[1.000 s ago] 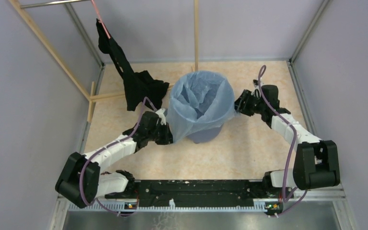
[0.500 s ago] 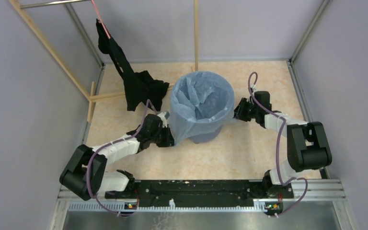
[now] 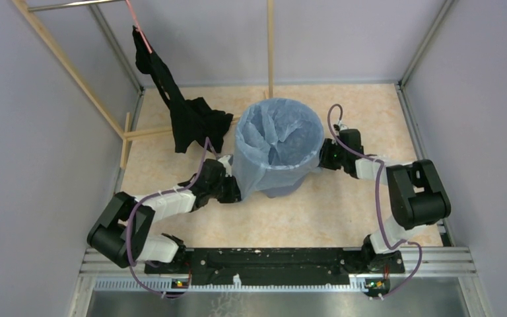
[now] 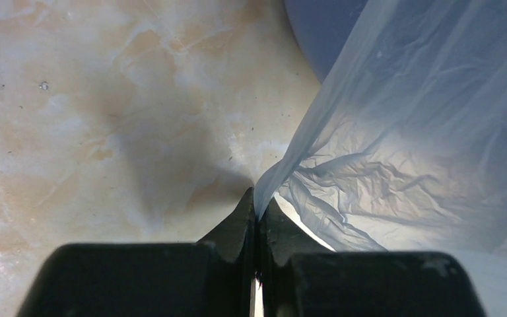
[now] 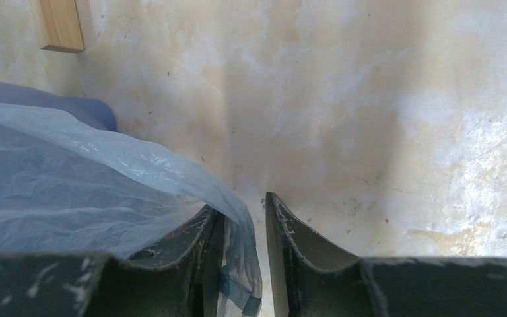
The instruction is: Put the trash bags into the trash bin
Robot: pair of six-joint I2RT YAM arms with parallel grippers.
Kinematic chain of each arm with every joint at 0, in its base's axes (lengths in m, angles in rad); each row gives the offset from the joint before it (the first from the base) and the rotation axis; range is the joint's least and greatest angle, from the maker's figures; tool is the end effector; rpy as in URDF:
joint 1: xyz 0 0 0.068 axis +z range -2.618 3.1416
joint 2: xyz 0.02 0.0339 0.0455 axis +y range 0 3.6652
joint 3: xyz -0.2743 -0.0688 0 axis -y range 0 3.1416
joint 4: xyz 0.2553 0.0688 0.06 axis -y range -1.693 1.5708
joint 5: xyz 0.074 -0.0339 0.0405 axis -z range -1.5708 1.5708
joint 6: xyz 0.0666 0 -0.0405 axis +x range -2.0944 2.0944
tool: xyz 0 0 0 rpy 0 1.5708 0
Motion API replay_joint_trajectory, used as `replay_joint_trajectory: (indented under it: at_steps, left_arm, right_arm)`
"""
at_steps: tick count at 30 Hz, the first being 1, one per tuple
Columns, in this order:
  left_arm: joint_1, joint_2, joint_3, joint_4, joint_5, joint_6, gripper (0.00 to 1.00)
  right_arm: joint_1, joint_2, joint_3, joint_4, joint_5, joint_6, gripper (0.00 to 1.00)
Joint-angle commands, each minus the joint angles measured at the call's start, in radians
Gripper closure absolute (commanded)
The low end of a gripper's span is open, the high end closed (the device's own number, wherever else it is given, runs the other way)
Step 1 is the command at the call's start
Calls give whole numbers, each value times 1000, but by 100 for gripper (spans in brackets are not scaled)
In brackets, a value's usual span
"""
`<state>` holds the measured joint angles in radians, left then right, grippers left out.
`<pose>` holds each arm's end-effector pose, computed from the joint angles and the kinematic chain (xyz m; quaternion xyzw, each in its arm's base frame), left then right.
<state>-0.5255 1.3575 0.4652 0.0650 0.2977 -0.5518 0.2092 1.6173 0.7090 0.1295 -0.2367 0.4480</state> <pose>0.2169 -0.1484 0.1191 0.0417 0.9220 -0.3029 0.2375 0.3253 0.0850 0.1257 0.0639 0.9151 0.2267 0.3274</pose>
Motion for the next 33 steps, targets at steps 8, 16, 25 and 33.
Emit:
replay_joint_trajectory:
  at_steps: [8, 16, 25, 33]
  left_arm:
    - [-5, -61, -15, -55, -28, 24, 78]
    - [-5, -338, 95, -303, -76, 15, 43]
    - [-5, -645, 175, -523, -135, 37, 26]
    - [-5, -800, 214, -490, -220, 59, 26]
  right_arm:
    - [15, -70, 93, -201, 156, -42, 53]
    - [15, -347, 308, -541, 395, -95, 22]
    - [61, -499, 597, -690, 346, -188, 21]
    - [504, -268, 891, -790, 346, -333, 18]
